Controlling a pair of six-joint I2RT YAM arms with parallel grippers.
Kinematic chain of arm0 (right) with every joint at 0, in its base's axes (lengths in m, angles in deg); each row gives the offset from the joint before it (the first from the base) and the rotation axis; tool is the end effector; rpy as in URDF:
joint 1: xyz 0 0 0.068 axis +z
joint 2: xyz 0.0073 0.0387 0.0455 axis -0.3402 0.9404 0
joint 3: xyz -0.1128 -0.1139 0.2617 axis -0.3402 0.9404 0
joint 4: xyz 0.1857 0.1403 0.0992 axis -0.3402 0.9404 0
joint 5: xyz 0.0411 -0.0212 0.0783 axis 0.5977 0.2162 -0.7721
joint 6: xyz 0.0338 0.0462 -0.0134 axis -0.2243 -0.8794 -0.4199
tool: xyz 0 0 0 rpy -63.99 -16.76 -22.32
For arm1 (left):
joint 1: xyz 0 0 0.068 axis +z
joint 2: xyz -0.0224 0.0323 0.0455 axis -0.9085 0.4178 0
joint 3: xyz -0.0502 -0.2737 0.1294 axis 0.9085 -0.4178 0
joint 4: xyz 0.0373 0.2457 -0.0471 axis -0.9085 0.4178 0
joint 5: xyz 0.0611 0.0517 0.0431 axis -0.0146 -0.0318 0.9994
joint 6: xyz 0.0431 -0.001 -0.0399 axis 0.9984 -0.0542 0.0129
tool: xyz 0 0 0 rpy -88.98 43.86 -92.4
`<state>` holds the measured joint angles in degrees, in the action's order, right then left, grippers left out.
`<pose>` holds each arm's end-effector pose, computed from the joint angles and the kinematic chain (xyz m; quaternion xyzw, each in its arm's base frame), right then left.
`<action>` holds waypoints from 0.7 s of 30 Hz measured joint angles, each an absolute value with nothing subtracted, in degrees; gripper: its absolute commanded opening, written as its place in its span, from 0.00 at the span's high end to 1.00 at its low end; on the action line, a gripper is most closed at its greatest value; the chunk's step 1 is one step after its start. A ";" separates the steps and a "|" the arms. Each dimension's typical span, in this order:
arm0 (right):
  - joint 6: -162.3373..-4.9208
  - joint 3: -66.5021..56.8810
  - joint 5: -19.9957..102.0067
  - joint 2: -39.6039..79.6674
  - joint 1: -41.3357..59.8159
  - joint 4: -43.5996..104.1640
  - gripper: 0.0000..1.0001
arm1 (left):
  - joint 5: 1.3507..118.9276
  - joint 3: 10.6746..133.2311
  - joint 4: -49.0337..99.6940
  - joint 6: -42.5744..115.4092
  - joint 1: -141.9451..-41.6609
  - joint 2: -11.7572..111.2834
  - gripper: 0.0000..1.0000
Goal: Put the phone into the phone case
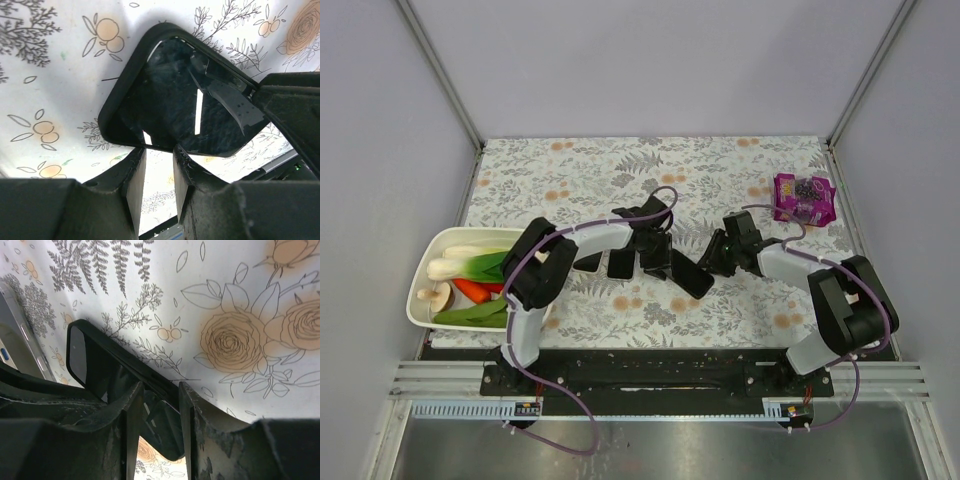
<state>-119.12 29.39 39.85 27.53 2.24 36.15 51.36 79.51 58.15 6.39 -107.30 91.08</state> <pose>0.2624 0.1137 0.1868 0.1424 0.9367 0.2276 0.2246 0.3056 -0.2920 0.1805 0.0319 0.9702 -0.2357 0.0456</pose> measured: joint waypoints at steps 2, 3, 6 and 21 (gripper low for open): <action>-119.07 29.35 40.11 27.18 2.57 37.39 0.57 | 51.97 78.24 56.91 6.37 -107.17 90.21 0.68; -119.01 29.18 40.11 27.07 2.66 38.27 0.57 | 52.52 77.28 56.03 6.39 -107.08 89.53 0.68; -118.68 28.48 40.13 26.89 2.70 40.78 0.57 | 54.86 74.92 53.76 6.50 -106.47 87.74 0.68; -116.80 26.14 40.96 27.64 4.82 45.76 0.57 | 60.06 71.09 47.79 6.65 -105.55 85.25 0.68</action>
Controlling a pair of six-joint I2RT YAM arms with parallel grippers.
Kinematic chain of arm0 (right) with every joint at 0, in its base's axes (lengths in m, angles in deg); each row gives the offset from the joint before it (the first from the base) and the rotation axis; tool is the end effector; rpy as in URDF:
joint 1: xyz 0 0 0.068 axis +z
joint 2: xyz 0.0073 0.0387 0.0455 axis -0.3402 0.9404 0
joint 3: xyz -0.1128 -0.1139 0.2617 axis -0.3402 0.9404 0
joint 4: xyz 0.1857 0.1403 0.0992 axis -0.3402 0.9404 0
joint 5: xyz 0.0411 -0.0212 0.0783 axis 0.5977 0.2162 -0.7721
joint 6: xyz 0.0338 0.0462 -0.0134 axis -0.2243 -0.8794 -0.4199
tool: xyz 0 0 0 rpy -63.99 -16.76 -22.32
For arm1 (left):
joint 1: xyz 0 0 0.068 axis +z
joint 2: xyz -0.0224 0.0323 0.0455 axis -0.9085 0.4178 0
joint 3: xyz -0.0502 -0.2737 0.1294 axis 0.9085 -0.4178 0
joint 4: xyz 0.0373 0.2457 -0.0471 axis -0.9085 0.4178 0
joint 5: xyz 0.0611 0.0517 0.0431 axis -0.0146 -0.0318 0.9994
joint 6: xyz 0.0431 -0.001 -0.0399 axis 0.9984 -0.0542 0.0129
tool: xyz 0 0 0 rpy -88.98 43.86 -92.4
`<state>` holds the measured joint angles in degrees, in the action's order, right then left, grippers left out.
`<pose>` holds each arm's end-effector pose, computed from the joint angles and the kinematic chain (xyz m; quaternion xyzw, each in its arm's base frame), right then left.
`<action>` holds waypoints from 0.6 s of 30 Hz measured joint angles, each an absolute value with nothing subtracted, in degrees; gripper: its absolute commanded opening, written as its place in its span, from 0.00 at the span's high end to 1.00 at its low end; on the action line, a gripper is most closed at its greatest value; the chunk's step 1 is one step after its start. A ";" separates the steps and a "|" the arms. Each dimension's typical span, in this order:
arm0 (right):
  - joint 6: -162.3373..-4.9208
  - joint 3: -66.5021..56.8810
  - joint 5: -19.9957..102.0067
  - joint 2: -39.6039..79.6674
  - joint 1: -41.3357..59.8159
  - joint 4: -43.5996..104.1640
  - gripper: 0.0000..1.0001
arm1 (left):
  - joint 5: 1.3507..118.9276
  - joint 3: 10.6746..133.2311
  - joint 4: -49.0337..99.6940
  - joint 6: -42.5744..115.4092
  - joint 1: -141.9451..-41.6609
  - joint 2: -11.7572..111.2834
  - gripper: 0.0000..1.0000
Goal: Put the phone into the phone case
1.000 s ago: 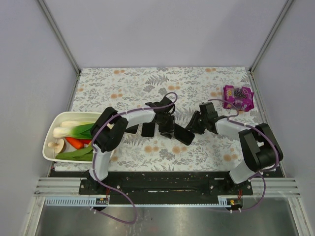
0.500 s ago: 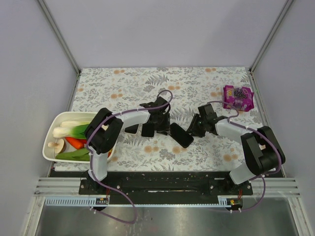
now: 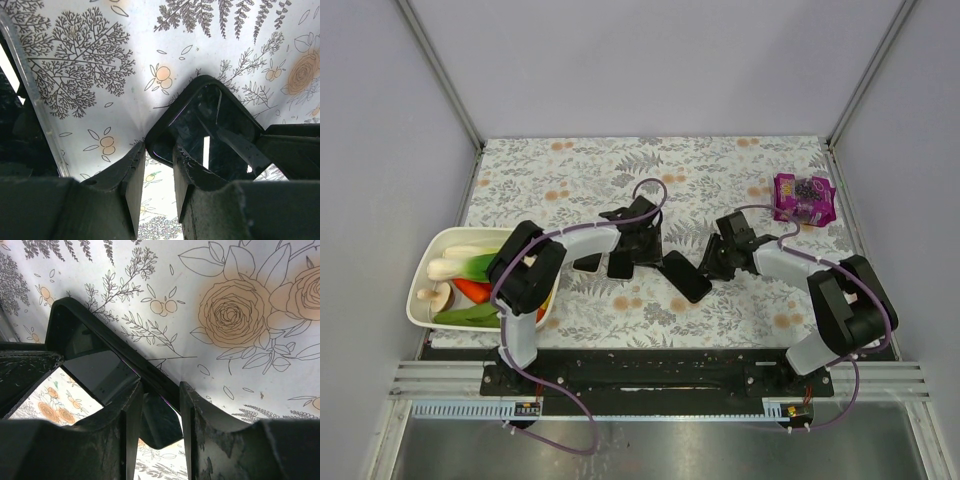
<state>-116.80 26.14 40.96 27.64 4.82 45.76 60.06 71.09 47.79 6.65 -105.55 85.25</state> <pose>0.2542 0.1232 0.1910 0.1110 0.9577 0.1925 0.1829 0.3050 -0.2663 0.1884 0.0096 0.9634 -0.2221 0.1499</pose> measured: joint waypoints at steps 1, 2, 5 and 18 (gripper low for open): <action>-117.00 26.57 41.27 27.61 5.13 45.02 0.57 | 60.11 71.49 48.06 6.85 -105.62 85.51 0.68; -117.17 26.97 41.58 27.42 5.35 44.41 0.57 | 60.08 71.79 48.36 7.00 -105.62 85.66 0.68; -117.70 28.17 42.49 26.52 6.02 42.94 0.57 | 60.08 72.95 49.50 7.40 -105.60 86.25 0.68; -120.26 30.07 45.16 24.77 9.70 41.72 0.57 | 60.24 79.27 54.88 9.26 -105.33 89.71 0.68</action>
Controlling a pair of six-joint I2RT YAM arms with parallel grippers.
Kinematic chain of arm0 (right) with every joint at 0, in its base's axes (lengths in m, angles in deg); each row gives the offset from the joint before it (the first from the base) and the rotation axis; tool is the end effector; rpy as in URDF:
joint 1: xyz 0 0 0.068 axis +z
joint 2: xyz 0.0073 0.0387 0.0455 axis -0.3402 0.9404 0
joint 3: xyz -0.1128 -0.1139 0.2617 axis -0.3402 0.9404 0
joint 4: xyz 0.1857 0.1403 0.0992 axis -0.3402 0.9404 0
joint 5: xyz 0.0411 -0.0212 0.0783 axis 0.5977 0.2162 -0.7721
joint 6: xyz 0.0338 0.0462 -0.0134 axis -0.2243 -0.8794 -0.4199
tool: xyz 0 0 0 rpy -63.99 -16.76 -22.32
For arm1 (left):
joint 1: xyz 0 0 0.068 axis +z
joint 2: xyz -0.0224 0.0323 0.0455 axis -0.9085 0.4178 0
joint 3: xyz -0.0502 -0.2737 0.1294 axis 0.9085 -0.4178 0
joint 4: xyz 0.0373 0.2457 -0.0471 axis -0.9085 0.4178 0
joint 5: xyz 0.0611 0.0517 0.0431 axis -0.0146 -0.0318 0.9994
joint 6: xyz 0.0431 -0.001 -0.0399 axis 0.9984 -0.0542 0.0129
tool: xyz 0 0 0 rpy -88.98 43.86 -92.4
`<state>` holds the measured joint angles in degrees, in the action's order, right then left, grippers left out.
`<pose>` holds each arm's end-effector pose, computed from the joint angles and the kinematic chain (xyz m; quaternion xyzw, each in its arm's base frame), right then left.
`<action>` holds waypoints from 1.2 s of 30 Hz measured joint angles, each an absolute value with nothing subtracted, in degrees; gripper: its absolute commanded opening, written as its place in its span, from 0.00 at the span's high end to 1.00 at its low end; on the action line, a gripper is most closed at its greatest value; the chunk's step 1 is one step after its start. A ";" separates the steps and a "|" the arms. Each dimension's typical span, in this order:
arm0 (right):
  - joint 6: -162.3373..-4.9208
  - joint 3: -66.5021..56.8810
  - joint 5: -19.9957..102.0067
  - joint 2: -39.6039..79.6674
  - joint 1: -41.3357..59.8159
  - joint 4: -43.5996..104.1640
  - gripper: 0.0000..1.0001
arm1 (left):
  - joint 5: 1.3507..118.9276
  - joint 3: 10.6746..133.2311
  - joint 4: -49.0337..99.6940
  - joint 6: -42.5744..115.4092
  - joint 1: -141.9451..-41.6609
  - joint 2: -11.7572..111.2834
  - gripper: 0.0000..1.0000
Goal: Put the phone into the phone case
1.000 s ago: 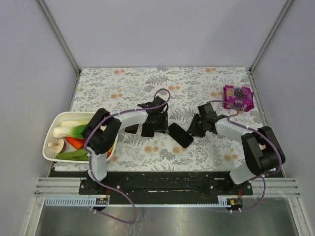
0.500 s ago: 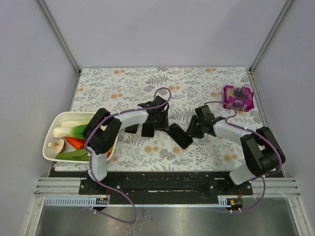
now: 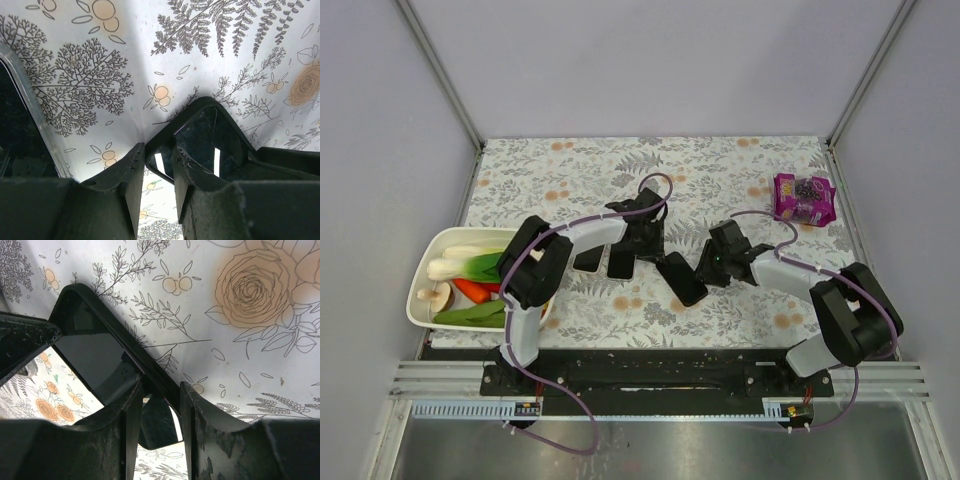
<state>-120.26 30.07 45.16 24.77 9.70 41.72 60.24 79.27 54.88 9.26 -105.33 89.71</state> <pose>0.2340 0.1358 0.1893 0.1071 0.9527 0.1919 0.2101 0.3227 -0.2790 0.1905 0.0273 0.9703 -0.1995 0.1340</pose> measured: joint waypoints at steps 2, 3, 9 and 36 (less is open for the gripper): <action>-120.71 30.44 45.16 24.55 10.13 41.48 0.57 | 60.35 79.70 54.96 9.63 -105.27 89.95 0.68; -121.00 30.66 45.14 24.31 10.40 41.41 0.57 | 60.41 79.77 54.96 9.76 -105.25 89.97 0.68; -122.24 31.38 44.61 23.66 11.62 41.50 0.57 | 60.76 79.79 54.77 10.37 -105.25 89.86 0.68; -120.91 31.91 40.79 23.26 14.40 42.55 0.55 | 60.41 57.30 43.64 5.82 -112.90 74.67 0.67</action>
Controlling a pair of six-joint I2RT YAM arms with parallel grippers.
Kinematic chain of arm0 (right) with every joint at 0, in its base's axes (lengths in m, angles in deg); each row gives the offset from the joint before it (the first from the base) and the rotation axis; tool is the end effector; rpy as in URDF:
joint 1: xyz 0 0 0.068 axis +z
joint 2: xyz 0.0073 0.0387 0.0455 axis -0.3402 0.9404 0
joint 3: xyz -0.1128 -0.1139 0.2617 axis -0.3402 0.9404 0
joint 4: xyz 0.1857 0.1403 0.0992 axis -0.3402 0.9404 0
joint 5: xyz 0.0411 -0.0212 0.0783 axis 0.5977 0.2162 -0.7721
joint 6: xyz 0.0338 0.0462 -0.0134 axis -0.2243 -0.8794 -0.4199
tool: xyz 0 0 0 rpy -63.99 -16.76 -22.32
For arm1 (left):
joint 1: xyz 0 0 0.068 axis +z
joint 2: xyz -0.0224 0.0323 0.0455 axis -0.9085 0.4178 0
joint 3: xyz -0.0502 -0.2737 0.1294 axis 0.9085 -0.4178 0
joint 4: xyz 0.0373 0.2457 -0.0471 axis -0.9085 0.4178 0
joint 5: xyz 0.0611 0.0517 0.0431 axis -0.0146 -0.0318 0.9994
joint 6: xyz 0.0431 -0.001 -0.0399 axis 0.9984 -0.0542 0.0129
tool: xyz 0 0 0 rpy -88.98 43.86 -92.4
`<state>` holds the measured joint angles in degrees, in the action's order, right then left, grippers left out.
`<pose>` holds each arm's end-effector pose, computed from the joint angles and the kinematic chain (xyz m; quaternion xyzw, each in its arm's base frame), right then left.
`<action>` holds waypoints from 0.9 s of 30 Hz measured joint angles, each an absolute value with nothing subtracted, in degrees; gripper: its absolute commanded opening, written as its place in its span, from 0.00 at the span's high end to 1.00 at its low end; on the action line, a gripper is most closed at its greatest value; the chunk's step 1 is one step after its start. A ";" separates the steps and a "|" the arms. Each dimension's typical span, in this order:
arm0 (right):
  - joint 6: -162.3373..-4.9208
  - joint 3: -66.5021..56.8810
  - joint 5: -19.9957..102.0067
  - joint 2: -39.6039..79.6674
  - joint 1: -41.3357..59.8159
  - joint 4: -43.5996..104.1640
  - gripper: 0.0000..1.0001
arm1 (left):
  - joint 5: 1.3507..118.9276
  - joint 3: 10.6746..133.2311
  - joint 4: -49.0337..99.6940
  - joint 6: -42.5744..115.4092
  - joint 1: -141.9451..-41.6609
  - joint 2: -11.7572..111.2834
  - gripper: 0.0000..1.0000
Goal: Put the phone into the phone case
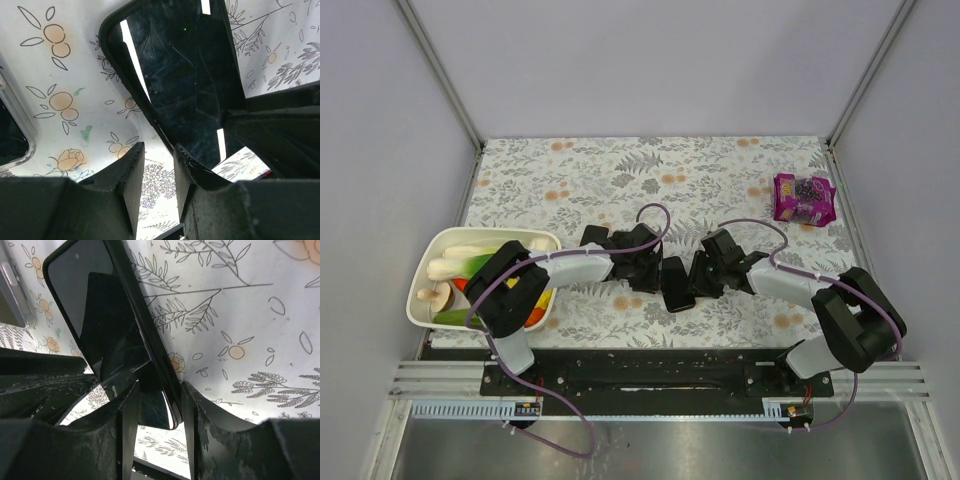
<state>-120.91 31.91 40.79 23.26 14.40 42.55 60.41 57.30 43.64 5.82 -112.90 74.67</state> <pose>0.2114 0.1512 0.1864 0.0634 0.9577 0.2235 0.1698 0.2298 -0.2604 0.1920 0.0640 0.9594 -0.2357 0.1415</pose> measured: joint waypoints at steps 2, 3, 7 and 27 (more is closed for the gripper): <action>-121.28 32.67 40.90 22.56 14.90 42.00 0.55 | 60.28 57.30 43.42 5.67 -112.88 74.67 0.67; -121.35 32.89 41.12 22.24 15.01 42.03 0.55 | 60.26 57.30 43.31 5.65 -112.88 74.67 0.67; -120.80 32.98 42.32 20.25 15.77 45.87 0.55 | 60.26 57.30 43.18 5.65 -112.88 74.67 0.67; -118.88 31.05 43.46 18.87 16.47 52.23 0.76 | 60.02 57.30 42.72 5.50 -112.88 75.02 0.68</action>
<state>-118.88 31.05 43.46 18.87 16.47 52.23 60.02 57.30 42.72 5.50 -112.88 75.02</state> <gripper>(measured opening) 0.249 0.329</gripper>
